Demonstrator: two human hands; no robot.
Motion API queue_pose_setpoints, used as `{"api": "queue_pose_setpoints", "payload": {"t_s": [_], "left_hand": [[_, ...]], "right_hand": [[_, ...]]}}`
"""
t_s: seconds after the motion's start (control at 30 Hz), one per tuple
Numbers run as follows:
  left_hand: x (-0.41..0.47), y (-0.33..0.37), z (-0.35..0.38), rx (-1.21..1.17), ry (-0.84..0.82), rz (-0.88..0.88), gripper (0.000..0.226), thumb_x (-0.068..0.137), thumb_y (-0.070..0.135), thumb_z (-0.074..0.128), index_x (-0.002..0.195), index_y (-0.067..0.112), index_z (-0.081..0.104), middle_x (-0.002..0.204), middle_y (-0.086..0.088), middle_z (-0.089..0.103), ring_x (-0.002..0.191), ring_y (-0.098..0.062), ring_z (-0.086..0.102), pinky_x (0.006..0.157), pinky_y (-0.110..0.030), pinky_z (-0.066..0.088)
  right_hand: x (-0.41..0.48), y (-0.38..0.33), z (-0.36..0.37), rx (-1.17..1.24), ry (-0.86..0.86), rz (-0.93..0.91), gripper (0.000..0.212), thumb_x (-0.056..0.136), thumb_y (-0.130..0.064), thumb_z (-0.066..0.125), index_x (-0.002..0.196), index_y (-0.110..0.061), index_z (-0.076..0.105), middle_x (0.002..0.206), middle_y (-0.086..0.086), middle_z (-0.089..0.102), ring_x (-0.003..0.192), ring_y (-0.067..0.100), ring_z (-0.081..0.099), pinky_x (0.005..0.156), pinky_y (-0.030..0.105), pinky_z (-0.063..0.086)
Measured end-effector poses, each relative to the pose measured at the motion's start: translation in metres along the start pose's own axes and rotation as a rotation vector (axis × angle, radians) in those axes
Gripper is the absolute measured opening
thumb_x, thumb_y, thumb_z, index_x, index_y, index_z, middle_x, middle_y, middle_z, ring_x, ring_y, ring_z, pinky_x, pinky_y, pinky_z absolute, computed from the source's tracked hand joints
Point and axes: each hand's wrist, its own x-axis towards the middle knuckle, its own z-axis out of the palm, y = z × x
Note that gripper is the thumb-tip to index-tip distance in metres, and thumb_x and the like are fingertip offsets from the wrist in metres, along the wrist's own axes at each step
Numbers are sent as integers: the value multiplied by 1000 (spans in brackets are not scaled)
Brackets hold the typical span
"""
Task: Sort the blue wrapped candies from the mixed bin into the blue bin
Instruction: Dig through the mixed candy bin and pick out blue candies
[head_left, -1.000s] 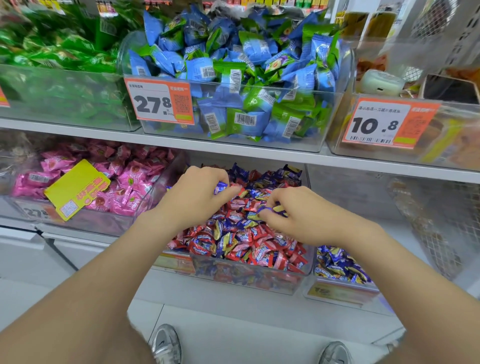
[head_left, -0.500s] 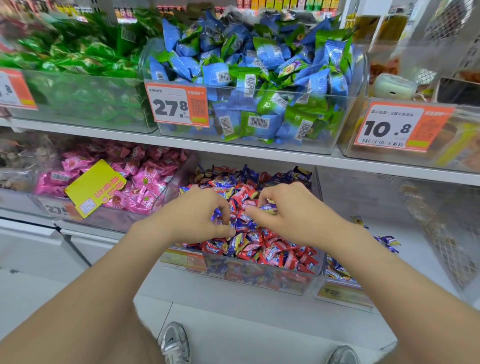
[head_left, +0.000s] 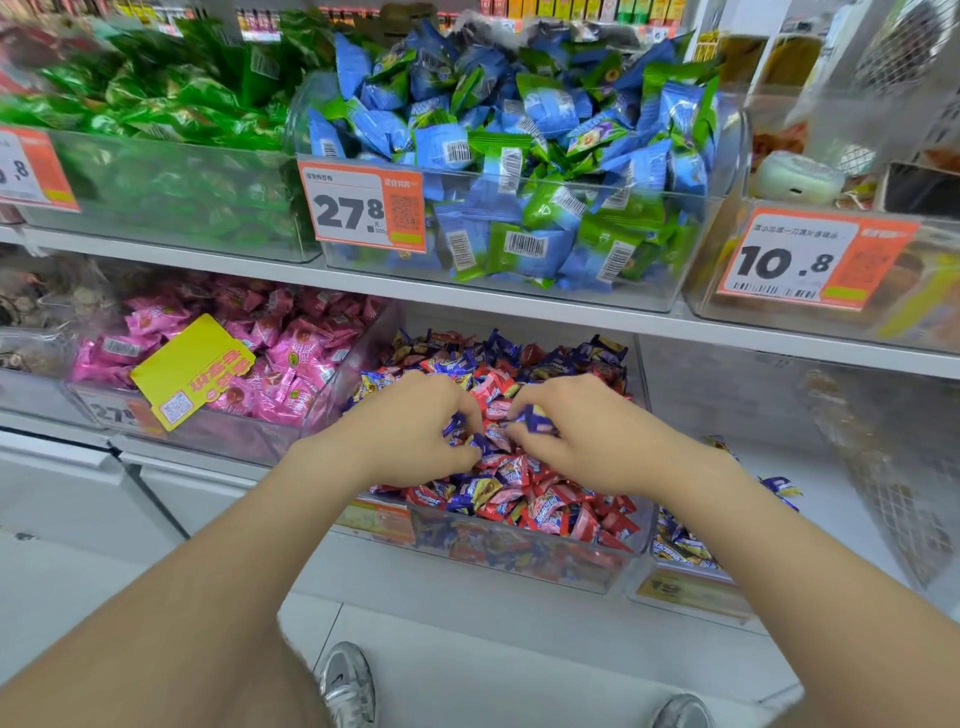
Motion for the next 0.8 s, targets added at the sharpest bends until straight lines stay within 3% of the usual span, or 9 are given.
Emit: {"api": "queue_pose_setpoints", "payload": {"t_s": [0.1,0.17,0.23,0.33,0.43,0.53,0.63,0.7,0.8], "left_hand": [[-1,5,-1,-68,38,13,7,90,34,62,93,29,67,74,6,61,72,-13,58,76,-45,54],[0,7,-1,-97,70,24,14,97,34,57,89,23,60,83,0,59,79,-18,55,78,-47,51],[1,7,-2,-92,107,18,27,101,43,59,82,24,53,79,-7,59,71,-23,53,68,-44,47],[0,7,-8,-137,97,17,29,95,52,69,82,28,58,70,-4,66,50,-13,53,55,-36,42],[-5,9,-15,-189,-18,79,11,95,44,73,93,35,77,85,23,72,78,9,64,83,-32,47],[-10,7,-18,-177,-152,67,22,77,56,86,88,38,80,92,21,75,95,3,65,93,-35,51],[-13,7,-15,-29,-199,19,46,57,64,94,92,38,79,92,25,66,93,11,55,89,-27,48],[-12,8,-11,31,-196,35,40,63,58,94,93,35,80,86,27,61,86,15,50,80,-22,42],[-9,7,-11,-32,-136,47,15,83,44,85,86,30,81,80,15,71,75,3,57,74,-27,44]], "right_hand": [[-3,3,-11,129,114,120,20,94,-29,58,89,-11,63,54,-3,51,48,16,42,54,38,44],[-4,2,-18,169,181,170,27,92,-23,57,79,0,54,53,-1,39,48,18,29,51,44,34],[-3,4,-22,169,186,177,30,93,-22,56,76,3,50,57,1,35,51,18,26,54,46,31],[-5,9,-22,171,113,172,24,93,-24,58,78,-8,49,56,2,38,51,17,28,54,40,28],[-10,12,-20,132,22,144,8,95,-25,60,102,-24,63,53,-2,47,52,13,41,54,33,31],[-12,8,-17,14,-49,127,22,94,-32,58,116,-37,59,68,-6,55,69,14,54,59,36,38],[-11,2,-9,-199,-115,155,30,98,-40,53,127,-32,55,84,-1,51,94,31,61,67,39,42],[-8,0,-4,-275,-130,177,32,101,-40,50,129,-25,54,84,0,46,96,35,61,69,39,43],[-3,-8,1,-361,-148,180,29,105,-39,48,122,-17,53,94,6,53,87,34,54,69,39,38]]}}
